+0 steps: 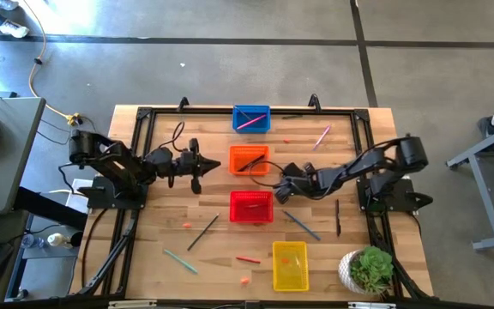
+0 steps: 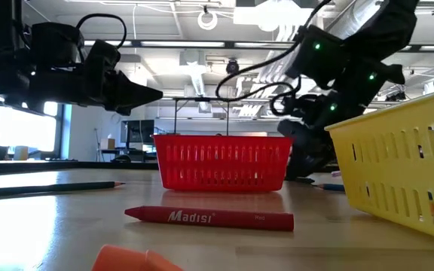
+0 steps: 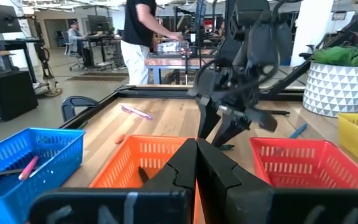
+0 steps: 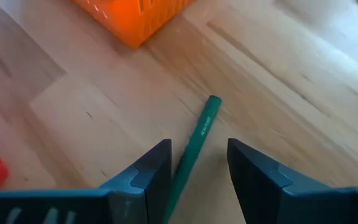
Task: Sort crayons/erasers/pens/pencils in bins
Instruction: Put the green crayon into the red bin
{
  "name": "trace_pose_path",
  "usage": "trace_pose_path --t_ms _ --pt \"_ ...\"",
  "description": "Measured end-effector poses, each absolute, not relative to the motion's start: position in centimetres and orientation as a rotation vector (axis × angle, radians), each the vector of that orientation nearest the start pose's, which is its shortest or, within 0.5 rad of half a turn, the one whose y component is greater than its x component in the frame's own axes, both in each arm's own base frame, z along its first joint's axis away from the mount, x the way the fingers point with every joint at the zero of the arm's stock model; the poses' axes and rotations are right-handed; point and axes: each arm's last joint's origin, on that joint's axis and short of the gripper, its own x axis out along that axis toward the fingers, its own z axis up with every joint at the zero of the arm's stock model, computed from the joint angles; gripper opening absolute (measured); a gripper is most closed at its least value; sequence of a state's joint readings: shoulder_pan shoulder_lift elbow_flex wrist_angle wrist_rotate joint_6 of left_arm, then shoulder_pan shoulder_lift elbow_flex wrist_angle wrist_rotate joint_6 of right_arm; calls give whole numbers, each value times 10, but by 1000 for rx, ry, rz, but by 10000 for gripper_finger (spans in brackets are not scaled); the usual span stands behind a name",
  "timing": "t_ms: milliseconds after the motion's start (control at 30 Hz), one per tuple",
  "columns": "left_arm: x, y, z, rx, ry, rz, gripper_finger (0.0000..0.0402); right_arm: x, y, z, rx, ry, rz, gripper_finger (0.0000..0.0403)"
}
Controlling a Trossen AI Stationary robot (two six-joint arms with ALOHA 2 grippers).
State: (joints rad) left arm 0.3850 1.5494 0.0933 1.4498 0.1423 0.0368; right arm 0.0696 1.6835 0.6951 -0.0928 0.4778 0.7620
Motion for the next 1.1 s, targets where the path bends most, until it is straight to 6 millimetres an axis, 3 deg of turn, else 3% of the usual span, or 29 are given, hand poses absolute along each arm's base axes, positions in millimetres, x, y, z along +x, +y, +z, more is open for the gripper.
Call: trace_pose_path --t_ms 300,733,1100 --pt "187 67 129 33 20 221 0 290 4 111 363 911 -758 139" --pt "187 67 126 -4 53 221 0 289 1 111 363 960 -730 20" --pt "187 67 126 -3 53 221 0 285 9 119 362 970 -676 19"
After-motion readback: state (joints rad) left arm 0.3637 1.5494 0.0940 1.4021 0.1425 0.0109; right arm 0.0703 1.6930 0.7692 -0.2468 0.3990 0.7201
